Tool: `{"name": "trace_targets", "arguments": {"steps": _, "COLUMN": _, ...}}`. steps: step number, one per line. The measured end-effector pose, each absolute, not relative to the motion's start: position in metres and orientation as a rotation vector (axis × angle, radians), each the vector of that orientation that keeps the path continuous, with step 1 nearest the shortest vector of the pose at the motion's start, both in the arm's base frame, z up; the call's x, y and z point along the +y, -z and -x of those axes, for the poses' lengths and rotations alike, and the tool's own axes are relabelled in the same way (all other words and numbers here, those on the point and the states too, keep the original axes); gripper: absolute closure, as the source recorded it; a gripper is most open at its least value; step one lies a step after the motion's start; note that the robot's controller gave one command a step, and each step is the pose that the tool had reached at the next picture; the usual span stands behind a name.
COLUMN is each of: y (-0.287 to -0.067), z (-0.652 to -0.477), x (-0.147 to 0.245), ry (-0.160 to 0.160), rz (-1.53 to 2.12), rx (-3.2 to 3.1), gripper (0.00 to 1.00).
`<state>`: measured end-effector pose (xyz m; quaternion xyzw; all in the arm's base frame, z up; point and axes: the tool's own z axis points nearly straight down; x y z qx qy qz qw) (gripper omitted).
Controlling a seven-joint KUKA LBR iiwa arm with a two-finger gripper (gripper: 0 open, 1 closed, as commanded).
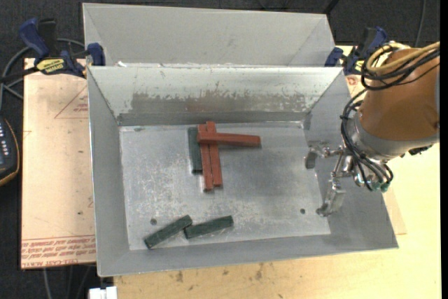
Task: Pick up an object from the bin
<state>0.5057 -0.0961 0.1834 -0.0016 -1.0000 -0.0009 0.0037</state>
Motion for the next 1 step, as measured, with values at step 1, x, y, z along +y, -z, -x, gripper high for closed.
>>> {"name": "trace_targets", "arguments": {"steps": 1, "y": -0.1299, "z": -0.5994, "x": -0.0709, "ry": 0.002, "rz": -0.331, "rx": -3.129, "gripper": 0.00}}
